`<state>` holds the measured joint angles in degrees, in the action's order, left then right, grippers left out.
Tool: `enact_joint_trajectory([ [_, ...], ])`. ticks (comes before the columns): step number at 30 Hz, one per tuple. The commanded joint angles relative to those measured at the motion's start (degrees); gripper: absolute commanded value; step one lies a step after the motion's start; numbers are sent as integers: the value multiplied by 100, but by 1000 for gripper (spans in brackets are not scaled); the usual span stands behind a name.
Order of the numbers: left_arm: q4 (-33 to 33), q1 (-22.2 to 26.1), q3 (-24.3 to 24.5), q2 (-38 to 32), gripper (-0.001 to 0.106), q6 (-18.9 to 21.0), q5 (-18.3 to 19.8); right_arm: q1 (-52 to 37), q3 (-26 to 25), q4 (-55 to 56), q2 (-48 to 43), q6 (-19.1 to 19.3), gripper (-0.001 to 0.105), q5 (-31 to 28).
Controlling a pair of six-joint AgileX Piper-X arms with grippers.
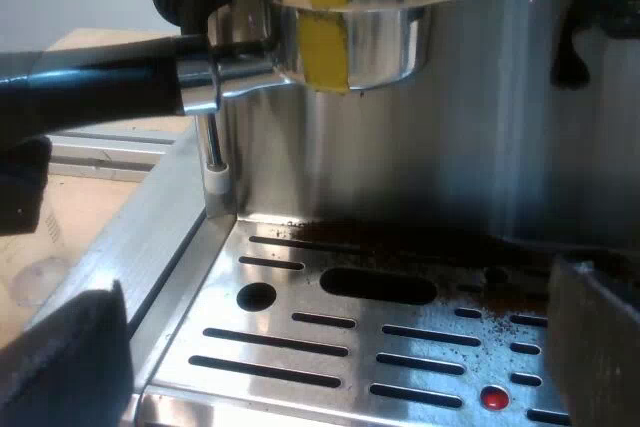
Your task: Put the handle in the coffee machine
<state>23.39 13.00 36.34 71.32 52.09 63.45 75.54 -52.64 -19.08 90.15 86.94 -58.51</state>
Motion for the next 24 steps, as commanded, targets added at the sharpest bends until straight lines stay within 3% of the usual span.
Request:
enact_joint_trajectory([
  [1,-186,-76,79,-44,0,132,404,-24,-16,-47,-13,74,85,-79],
  [7,-223,-300,79,-44,0,204,423,-24,-16,-36,-13,74,85,-79],
  [11,-459,-279,79,-44,0,597,255,-24,-16,-36,-13,74,85,-79],
  [18,-534,-279,79,-44,0,595,263,-24,-16,3,-13,74,85,-79],
  [24,-520,-279,97,-162,0,631,614,-24,-16,22,-13,74,85,-79],
])
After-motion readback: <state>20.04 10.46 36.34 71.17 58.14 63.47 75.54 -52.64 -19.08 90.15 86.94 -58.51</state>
